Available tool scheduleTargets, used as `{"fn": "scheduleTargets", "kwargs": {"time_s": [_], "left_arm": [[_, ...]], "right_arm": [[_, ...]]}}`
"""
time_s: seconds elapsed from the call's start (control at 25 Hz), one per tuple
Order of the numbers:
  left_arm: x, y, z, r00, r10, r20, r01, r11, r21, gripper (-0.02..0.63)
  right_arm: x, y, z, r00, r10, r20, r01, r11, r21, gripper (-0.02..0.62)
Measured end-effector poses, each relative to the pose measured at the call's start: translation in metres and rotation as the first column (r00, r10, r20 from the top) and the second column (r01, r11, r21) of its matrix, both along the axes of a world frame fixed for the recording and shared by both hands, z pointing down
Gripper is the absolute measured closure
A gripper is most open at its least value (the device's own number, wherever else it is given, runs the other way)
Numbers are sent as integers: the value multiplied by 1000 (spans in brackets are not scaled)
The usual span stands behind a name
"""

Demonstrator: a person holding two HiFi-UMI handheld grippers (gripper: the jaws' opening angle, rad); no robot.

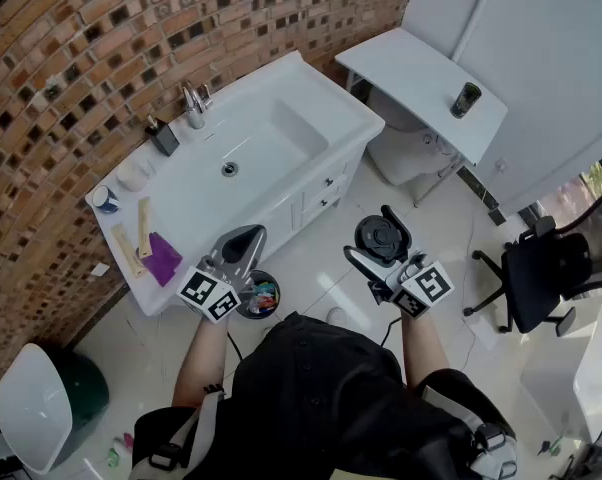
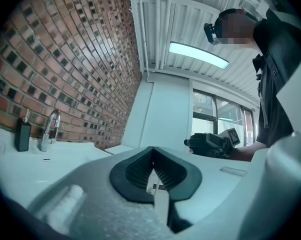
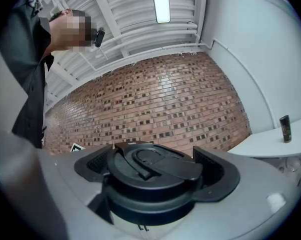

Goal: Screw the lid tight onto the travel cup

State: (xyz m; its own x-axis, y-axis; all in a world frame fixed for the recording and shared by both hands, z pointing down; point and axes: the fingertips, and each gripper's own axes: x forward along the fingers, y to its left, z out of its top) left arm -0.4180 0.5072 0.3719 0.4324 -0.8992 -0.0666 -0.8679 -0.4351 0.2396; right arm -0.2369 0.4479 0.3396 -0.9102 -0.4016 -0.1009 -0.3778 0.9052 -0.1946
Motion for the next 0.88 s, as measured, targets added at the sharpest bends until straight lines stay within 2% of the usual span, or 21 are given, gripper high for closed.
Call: {"fn": "scheduleTargets", "kwargs": {"time_s": [0.2, 0.32, 0.52, 0.68, 0.88], "left_arm": [[35, -19, 3, 997, 77, -6, -77, 997, -7, 604], [63, -32, 5, 988, 157, -12, -157, 988, -10, 604], [118, -54, 8, 954, 300, -28, -300, 954, -8, 604], [165, -68, 11, 909, 413, -54, -414, 910, -4, 604], [211, -85, 15, 888, 453, -82, -455, 890, -6, 604]], "right_arm": [[41, -5, 3, 996, 84, -6, -84, 996, -11, 94], [73, -2, 4, 986, 165, -13, -165, 986, -13, 94], [131, 9, 7, 949, 311, -44, -312, 950, -11, 94], [176, 25, 11, 899, 431, -79, -434, 901, -16, 94], [220, 21, 18, 870, 481, -107, -485, 874, -21, 94]]}}
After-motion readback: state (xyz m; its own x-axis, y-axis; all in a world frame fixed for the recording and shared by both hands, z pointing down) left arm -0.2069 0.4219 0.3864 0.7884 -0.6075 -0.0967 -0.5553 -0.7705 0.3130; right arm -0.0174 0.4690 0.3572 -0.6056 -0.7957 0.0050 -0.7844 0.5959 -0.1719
